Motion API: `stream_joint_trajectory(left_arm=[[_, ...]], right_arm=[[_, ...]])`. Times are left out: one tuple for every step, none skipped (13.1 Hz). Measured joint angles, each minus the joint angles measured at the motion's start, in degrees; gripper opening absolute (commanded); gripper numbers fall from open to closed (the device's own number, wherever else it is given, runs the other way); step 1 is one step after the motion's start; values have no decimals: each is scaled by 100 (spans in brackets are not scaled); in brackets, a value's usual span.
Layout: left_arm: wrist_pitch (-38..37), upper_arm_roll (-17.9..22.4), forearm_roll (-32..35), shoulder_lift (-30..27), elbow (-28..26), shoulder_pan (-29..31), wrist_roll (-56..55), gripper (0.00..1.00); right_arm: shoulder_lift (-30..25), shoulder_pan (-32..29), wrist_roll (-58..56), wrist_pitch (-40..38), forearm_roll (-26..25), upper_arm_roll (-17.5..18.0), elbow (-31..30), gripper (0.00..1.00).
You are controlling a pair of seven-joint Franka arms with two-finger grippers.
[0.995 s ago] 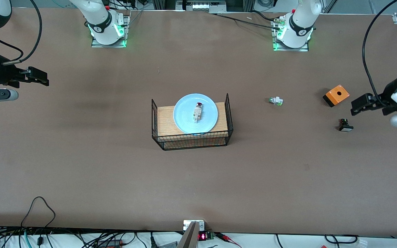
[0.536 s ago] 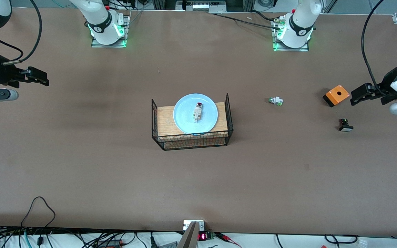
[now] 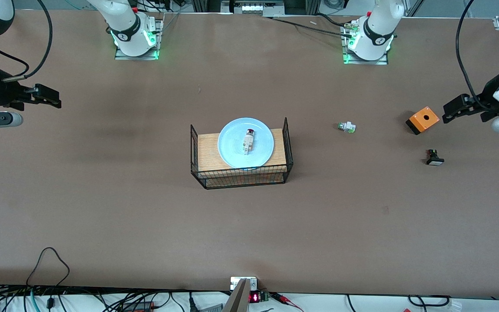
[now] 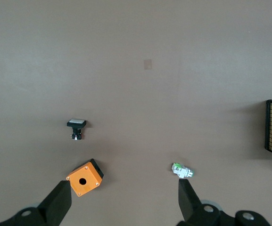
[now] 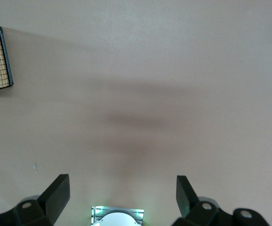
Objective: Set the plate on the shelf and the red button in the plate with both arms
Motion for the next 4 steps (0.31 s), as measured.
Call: stream_joint_trajectory(left_arm=[[-13,7,0,-28,-11,28,38,100],[-29,7,0,-49,-21,44,52,100],[-43,7,0,-67,-28,46,55,100],[-47,6,0,-78,-39,46,56,100]], right_arm=[[0,0,0,-2,0,0,0,100],[0,0,0,-6,0,0,0,100],[0,0,0,-6,0,0,2,100],[0,-1,0,-9,0,-1,7,100]])
